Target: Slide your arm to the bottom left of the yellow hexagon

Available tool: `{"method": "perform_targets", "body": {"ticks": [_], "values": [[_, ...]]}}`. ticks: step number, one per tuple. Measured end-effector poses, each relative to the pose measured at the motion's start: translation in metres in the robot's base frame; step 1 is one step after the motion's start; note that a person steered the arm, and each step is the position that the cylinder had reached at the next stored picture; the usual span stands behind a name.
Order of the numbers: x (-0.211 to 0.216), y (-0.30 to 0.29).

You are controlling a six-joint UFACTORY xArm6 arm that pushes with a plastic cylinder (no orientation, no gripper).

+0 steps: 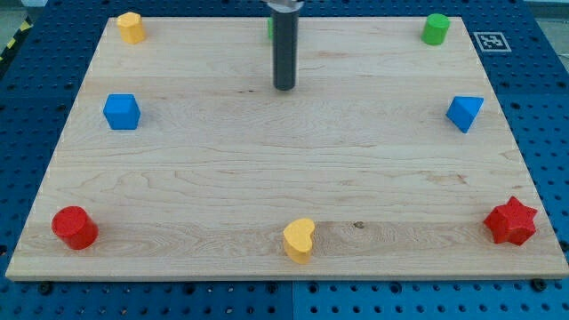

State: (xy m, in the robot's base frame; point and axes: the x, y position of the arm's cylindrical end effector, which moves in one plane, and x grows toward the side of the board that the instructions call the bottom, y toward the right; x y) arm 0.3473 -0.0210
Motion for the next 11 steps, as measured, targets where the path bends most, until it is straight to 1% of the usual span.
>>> {"method": "perform_targets", "body": {"ticks": [1, 4, 5, 6, 8, 9, 10, 11], "values": [[-0.005, -0.038], [-0.032, -0.177], [-0.053, -0.203], [-0.077, -0.211], [-0.078, -0.223], [-0.083, -0.258], [-0.133, -0.27], [-0.156, -0.269]]}}
